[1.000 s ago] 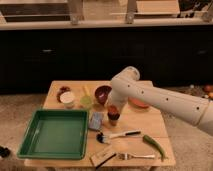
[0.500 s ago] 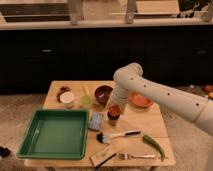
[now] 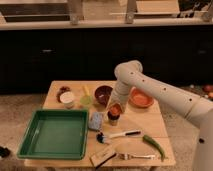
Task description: Place apple in metal cup
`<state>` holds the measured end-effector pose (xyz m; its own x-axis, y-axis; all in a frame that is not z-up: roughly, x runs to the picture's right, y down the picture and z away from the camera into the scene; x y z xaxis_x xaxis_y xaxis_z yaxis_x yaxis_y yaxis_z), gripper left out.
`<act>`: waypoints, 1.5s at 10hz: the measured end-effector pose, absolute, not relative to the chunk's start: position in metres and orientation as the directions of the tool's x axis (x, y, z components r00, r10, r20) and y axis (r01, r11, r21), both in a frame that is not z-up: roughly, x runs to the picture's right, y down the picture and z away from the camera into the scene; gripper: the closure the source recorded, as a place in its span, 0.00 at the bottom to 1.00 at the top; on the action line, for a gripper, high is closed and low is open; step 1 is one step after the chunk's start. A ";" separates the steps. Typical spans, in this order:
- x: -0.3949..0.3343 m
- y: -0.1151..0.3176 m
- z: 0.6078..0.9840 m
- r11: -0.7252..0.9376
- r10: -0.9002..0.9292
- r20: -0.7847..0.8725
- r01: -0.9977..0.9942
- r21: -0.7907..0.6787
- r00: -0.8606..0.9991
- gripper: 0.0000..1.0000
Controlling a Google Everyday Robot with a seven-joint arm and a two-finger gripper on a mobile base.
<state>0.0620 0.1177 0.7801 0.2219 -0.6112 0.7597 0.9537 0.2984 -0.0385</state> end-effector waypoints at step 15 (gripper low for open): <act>0.052 0.126 0.787 0.239 -0.447 0.883 0.971 -0.032 0.139 0.20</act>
<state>0.0524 0.1258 0.7873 0.1393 -0.4475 0.8834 0.9705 0.2388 -0.0321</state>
